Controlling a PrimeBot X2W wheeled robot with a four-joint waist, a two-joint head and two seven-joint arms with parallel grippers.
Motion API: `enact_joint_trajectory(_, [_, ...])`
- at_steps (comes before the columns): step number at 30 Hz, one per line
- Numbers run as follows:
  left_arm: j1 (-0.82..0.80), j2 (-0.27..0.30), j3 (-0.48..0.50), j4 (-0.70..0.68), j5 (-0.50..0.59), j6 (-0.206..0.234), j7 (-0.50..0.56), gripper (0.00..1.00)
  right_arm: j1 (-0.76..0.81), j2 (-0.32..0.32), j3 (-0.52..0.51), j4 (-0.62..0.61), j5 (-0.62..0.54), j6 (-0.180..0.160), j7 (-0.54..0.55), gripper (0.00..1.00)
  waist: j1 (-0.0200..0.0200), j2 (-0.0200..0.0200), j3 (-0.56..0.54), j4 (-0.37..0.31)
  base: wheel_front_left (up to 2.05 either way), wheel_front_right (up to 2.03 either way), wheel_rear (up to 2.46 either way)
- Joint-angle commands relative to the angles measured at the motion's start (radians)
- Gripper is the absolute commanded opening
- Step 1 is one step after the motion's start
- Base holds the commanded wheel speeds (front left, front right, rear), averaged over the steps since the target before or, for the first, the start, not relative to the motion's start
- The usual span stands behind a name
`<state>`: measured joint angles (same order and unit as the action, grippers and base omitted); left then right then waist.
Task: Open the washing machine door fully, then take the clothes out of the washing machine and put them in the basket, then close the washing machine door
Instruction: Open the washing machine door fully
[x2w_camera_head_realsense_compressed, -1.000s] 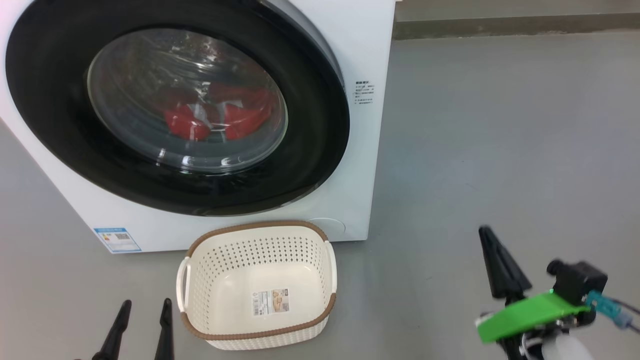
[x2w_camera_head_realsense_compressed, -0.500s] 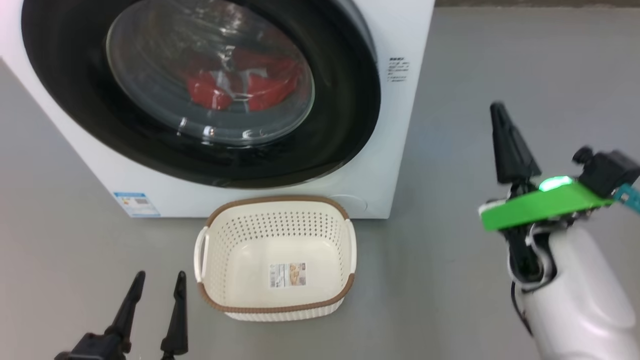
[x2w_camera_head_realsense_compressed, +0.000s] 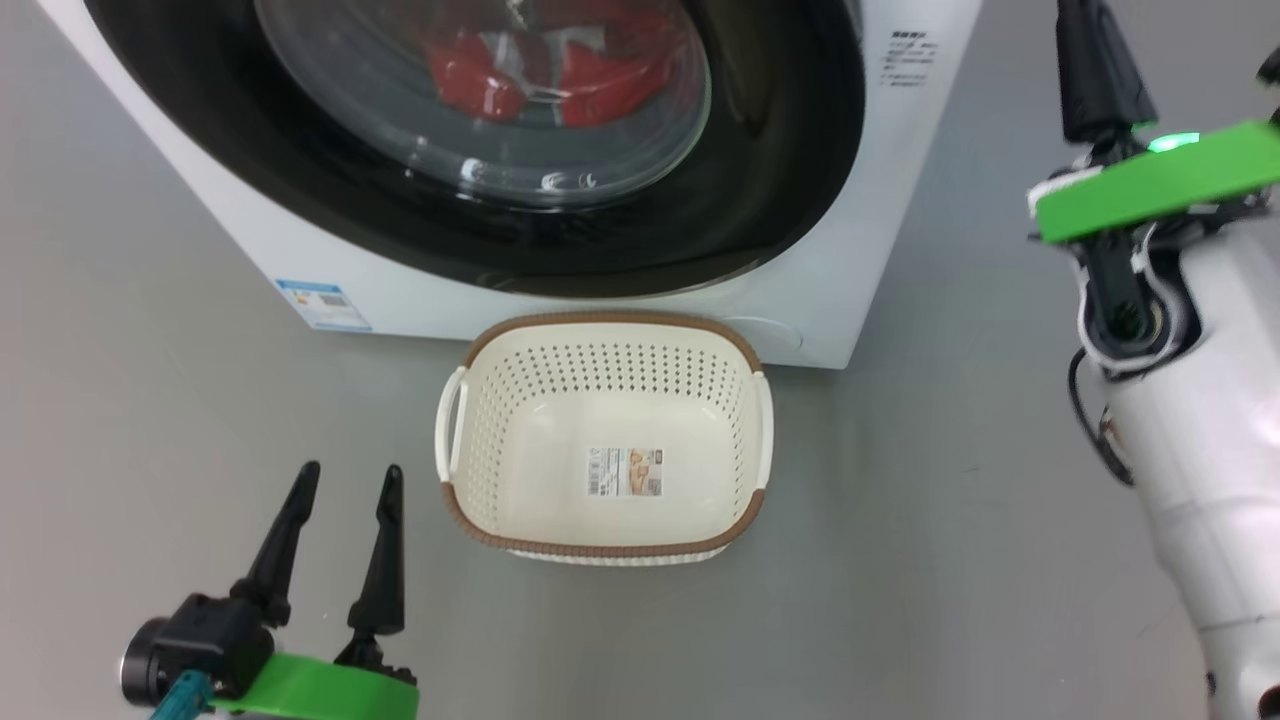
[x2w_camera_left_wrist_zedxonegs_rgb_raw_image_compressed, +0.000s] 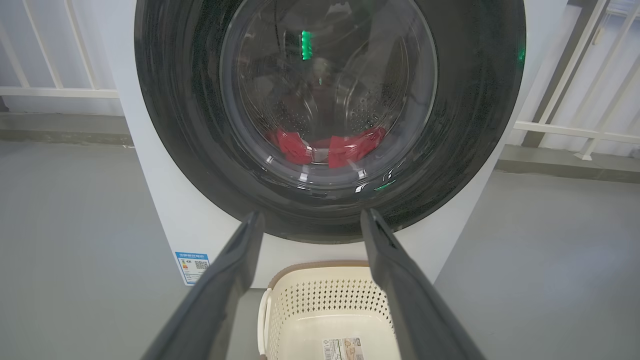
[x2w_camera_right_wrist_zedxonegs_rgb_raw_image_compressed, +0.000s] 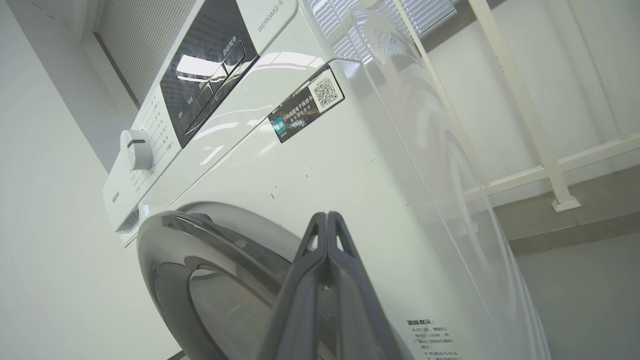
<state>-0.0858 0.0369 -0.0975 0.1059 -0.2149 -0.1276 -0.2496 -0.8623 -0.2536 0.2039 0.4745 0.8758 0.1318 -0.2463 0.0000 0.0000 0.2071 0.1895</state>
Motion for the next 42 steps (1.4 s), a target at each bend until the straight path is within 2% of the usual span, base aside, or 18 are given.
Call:
enact_joint_trajectory(1, [-0.04, 0.014, 0.029, -0.02, -0.006, -0.003, -0.012, 1.0, -0.042, -0.008, 0.03, -0.008, 0.034, -0.001, 0.009, 0.0, 0.0, 0.0, 0.035, 0.031, 0.0, 0.0, 0.0])
enact_joint_trajectory(5, [-0.06, 0.014, 0.023, -0.016, -0.011, -0.003, -0.012, 1.0, -0.124, -0.046, 0.09, 0.052, 0.152, -0.001, 0.078, 0.0, 0.0, 0.0, 0.058, 0.048, 0.0, 0.0, 0.0])
enact_joint_trajectory(11, [-0.08, 0.014, 0.012, -0.009, -0.02, -0.003, -0.012, 1.0, -0.208, -0.102, 0.153, 0.103, 0.36, -0.001, 0.292, 0.0, 0.0, 0.0, 0.085, 0.069, 0.0, 0.0, 0.0])
enact_joint_trajectory(16, [-0.09, 0.014, 0.01, -0.006, -0.026, -0.003, -0.012, 1.0, -0.252, -0.141, 0.16, 0.142, 0.503, -0.001, 0.45, 0.0, 0.0, 0.0, 0.101, 0.083, 0.0, 0.0, 0.0])
enact_joint_trajectory(20, [-0.097, 0.013, 0.01, -0.005, -0.029, -0.003, -0.012, 1.0, -0.281, -0.148, 0.159, 0.178, 0.6, -0.001, 0.586, 0.0, 0.0, 0.0, 0.114, 0.087, 0.0, 0.0, 0.0])
enact_joint_trajectory(34, [-0.126, 0.013, -0.008, -0.001, -0.044, -0.003, -0.012, 1.0, -0.425, -0.103, 0.127, 0.388, 0.758, -0.001, 0.843, 0.0, 0.0, 0.0, 0.159, 0.097, 0.0, 0.0, 0.0])
enact_joint_trajectory(42, [-0.139, 0.013, -0.018, 0.002, -0.053, -0.003, -0.012, 1.0, -0.487, -0.088, 0.133, 0.478, 0.763, -0.001, 0.897, 0.0, 0.0, 0.0, 0.175, 0.11, 0.0, 0.0, 0.0])
